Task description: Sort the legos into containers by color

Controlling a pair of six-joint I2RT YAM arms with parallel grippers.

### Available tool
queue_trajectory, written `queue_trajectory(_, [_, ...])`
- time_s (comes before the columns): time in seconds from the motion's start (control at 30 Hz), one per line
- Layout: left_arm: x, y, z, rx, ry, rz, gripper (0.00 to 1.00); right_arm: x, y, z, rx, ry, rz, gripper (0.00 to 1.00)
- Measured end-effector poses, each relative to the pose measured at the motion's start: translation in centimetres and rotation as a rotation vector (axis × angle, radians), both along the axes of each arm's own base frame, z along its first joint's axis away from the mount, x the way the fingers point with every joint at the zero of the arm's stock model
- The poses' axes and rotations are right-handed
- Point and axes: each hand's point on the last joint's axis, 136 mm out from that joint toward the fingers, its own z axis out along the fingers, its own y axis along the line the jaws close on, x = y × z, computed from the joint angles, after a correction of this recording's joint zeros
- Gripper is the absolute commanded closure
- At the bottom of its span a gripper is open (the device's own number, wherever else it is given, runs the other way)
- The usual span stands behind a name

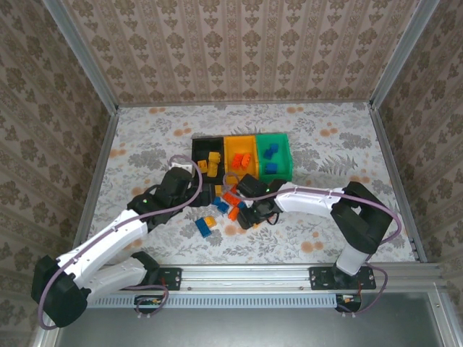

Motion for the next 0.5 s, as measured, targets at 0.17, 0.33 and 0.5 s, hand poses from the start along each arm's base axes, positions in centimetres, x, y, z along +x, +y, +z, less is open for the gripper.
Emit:
queue_trajectory(0.17, [-0.04,0.10,-0.21,0.002,0.005,0.001,0.00,-0.18,-0.54,-0.29,-0.053,-0.025,-0.005,0.48])
queue_trajectory(0.33, [-0.02,0.16,-0.28,0.001,0.007,0.003,0.00,0.04,-0.92,-0.57,-0.077,-0.036,-0.015,0.60])
queue_trajectory(0.5, [-0.29,0.51,-0.64,0.004,0.010,0.006,0.00,0.13,-0.84,-0.18,-0.072,-0.041,-0.015,0.66])
